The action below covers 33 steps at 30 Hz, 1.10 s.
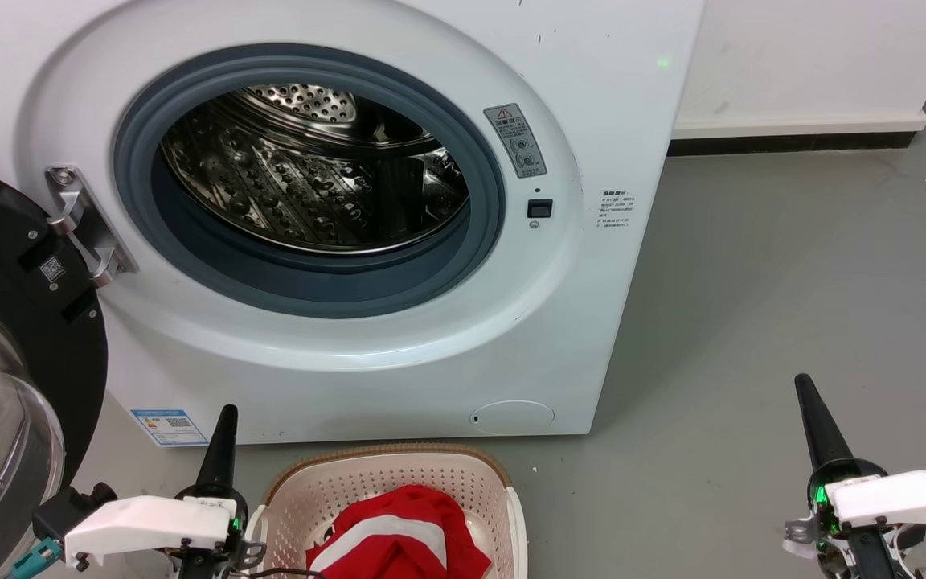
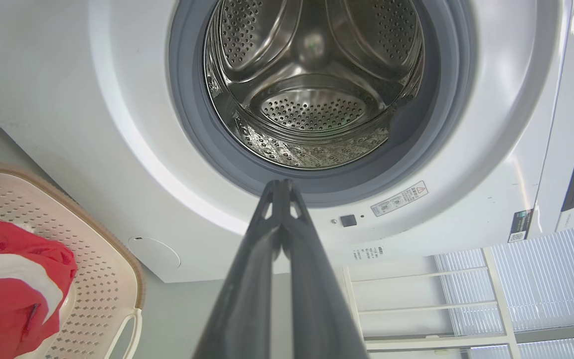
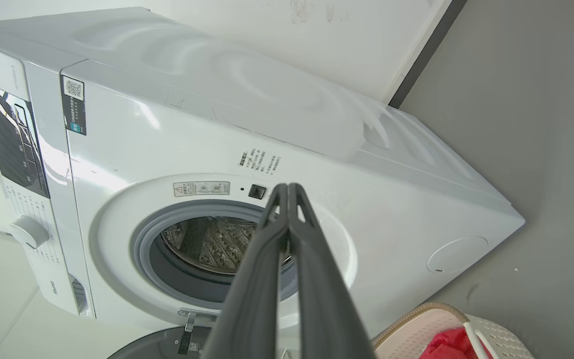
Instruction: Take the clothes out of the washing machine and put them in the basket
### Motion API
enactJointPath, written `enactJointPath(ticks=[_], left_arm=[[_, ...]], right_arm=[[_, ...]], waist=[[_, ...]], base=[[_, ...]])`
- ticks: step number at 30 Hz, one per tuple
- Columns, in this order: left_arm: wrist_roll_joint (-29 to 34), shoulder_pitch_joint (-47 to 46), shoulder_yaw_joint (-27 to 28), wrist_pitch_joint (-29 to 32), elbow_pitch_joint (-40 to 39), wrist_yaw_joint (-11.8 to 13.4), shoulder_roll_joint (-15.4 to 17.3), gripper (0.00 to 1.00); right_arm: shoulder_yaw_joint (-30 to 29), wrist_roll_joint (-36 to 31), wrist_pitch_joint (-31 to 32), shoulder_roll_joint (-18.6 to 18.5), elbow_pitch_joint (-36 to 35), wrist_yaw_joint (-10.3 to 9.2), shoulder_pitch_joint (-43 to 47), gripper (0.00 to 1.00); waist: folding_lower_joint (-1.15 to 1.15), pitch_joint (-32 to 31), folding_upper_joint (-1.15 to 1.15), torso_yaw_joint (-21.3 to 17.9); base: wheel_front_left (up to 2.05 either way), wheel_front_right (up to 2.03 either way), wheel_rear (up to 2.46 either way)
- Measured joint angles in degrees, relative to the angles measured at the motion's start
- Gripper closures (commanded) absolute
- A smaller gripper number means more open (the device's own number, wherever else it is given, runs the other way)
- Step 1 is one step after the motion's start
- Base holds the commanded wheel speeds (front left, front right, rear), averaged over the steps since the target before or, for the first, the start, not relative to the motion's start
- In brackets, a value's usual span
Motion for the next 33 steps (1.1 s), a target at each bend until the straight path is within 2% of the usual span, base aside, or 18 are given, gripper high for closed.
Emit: enactJointPath(ticks=[33], left_arm=[[-17.2, -2.4, 1.1, 4.2, 1.5, -1.1, -0.2, 1.0]], right_arm=[[-1.7, 17.7, 4.6, 0.1, 1.7, 0.0, -1.7, 1.0]], waist=[[0.0, -0.7, 0.0, 0.3]], base=[[0.0, 0.0, 0.0]])
